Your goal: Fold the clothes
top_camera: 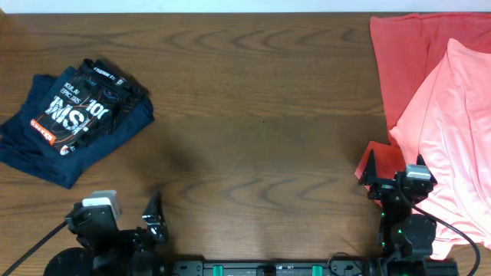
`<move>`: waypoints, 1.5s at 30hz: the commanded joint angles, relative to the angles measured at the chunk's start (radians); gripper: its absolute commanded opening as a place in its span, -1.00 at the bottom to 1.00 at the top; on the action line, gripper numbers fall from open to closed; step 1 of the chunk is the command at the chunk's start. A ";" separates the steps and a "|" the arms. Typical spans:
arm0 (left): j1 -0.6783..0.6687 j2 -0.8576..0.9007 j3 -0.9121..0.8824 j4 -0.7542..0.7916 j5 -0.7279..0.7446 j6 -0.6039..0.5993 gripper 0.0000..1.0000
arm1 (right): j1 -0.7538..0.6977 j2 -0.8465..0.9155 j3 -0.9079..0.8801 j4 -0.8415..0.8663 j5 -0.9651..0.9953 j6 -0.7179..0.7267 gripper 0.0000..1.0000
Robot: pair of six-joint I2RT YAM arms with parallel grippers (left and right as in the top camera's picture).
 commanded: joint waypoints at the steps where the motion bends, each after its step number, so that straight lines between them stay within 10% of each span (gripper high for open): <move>1: 0.004 -0.054 -0.091 0.051 -0.077 0.073 0.96 | 0.007 -0.006 -0.003 -0.001 0.014 0.015 0.99; 27: 0.004 -0.238 -0.836 1.020 -0.089 0.109 0.95 | 0.007 -0.006 -0.003 -0.001 0.014 0.015 0.99; 45: 0.004 -0.236 -0.917 0.969 -0.089 0.108 0.96 | 0.007 -0.006 -0.003 -0.001 0.014 0.015 0.98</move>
